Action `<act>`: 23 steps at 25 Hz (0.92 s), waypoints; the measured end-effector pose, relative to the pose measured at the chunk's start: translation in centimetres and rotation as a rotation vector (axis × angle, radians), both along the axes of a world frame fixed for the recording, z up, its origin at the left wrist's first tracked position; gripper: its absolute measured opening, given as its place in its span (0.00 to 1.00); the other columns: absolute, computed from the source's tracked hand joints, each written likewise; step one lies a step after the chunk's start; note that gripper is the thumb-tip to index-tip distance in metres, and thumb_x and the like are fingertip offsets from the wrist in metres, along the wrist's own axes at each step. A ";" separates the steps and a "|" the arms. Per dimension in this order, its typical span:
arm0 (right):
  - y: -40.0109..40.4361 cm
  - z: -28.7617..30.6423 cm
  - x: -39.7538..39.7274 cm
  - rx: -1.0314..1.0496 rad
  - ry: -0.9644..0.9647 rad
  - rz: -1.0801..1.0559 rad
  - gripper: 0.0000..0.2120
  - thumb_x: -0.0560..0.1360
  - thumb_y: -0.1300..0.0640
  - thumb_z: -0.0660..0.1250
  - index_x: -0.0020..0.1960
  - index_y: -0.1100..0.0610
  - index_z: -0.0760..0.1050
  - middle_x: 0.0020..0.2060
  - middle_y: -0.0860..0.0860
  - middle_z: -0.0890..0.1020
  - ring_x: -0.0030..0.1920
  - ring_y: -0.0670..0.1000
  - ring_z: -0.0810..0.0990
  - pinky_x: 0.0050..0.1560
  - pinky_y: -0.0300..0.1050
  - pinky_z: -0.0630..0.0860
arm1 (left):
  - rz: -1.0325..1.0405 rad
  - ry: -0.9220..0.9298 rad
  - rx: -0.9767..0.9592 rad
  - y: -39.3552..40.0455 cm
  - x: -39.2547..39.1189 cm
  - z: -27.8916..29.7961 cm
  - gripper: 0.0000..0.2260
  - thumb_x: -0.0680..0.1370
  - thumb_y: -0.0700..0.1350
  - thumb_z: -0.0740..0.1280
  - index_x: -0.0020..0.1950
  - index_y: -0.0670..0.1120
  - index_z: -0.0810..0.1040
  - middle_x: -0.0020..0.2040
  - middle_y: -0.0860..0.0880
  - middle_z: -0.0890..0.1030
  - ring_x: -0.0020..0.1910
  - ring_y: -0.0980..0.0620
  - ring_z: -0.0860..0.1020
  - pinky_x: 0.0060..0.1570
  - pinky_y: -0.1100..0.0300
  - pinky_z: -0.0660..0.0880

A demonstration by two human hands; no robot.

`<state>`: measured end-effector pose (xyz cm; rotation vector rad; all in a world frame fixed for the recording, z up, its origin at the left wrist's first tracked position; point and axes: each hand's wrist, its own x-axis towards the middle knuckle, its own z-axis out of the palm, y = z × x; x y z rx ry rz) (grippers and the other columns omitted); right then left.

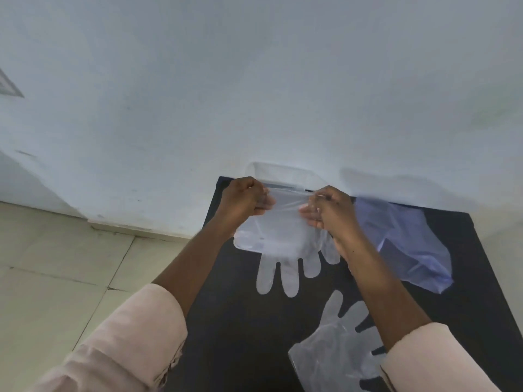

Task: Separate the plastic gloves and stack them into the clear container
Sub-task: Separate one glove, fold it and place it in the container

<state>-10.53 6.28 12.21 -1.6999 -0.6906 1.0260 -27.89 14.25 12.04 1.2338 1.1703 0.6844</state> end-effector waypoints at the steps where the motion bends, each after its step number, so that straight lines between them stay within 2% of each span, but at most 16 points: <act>1: 1.5 -0.1 0.0 -0.008 0.001 -0.012 0.07 0.76 0.63 0.61 0.42 0.55 0.74 0.39 0.58 0.86 0.42 0.56 0.86 0.44 0.48 0.81 | -0.007 0.010 0.002 1.6 0.3 0.2 0.08 0.78 0.39 0.62 0.49 0.36 0.79 0.45 0.39 0.86 0.43 0.44 0.85 0.47 0.54 0.81; 6: 9.4 0.1 0.5 -0.005 -0.027 -0.065 0.05 0.75 0.63 0.59 0.47 0.58 0.73 0.42 0.60 0.86 0.43 0.57 0.86 0.47 0.50 0.81 | -0.020 -0.001 -0.038 10.2 1.8 0.6 0.04 0.75 0.38 0.65 0.46 0.39 0.79 0.42 0.39 0.85 0.40 0.44 0.85 0.48 0.53 0.80; 10: 14.4 -1.2 1.1 0.008 0.012 -0.131 0.05 0.74 0.63 0.58 0.44 0.57 0.72 0.45 0.61 0.86 0.44 0.56 0.85 0.47 0.47 0.81 | 0.000 0.009 -0.048 14.7 3.4 -0.7 0.04 0.75 0.38 0.64 0.46 0.39 0.78 0.40 0.40 0.85 0.41 0.43 0.83 0.42 0.58 0.80; 12: 16.1 -2.0 1.2 0.021 -0.024 -0.157 0.06 0.74 0.62 0.58 0.43 0.56 0.73 0.44 0.60 0.86 0.44 0.56 0.85 0.48 0.49 0.81 | 0.031 0.001 -0.029 15.9 4.1 -1.5 0.04 0.75 0.38 0.63 0.43 0.41 0.77 0.38 0.41 0.84 0.40 0.43 0.83 0.43 0.55 0.81; 15: 17.5 -1.6 1.4 0.145 -0.103 -0.189 0.07 0.74 0.64 0.59 0.40 0.56 0.73 0.40 0.57 0.85 0.44 0.56 0.86 0.50 0.53 0.81 | 0.085 0.001 0.152 17.0 4.7 -0.8 0.07 0.73 0.39 0.62 0.40 0.44 0.79 0.36 0.44 0.85 0.40 0.43 0.84 0.49 0.48 0.80; 19: 16.3 0.7 0.8 0.552 -0.282 -0.191 0.06 0.74 0.68 0.60 0.42 0.59 0.71 0.36 0.53 0.79 0.44 0.59 0.85 0.48 0.52 0.78 | 0.088 -0.144 0.512 16.7 4.1 2.6 0.06 0.75 0.37 0.62 0.43 0.40 0.79 0.38 0.44 0.85 0.42 0.50 0.85 0.47 0.51 0.80; 21: 14.3 0.4 0.0 0.654 -0.350 -0.170 0.06 0.75 0.68 0.62 0.43 0.58 0.71 0.37 0.50 0.79 0.44 0.54 0.83 0.46 0.46 0.75 | 0.060 -0.209 0.613 15.3 3.0 2.7 0.06 0.76 0.35 0.61 0.45 0.36 0.77 0.39 0.42 0.85 0.44 0.49 0.84 0.47 0.54 0.79; 23: 12.3 -2.2 -0.6 0.577 -0.406 -0.099 0.03 0.76 0.65 0.63 0.44 0.59 0.72 0.38 0.47 0.79 0.42 0.44 0.79 0.44 0.38 0.71 | -0.005 -0.205 0.557 14.0 1.8 0.0 0.05 0.77 0.34 0.61 0.45 0.35 0.76 0.42 0.39 0.84 0.46 0.47 0.83 0.48 0.55 0.77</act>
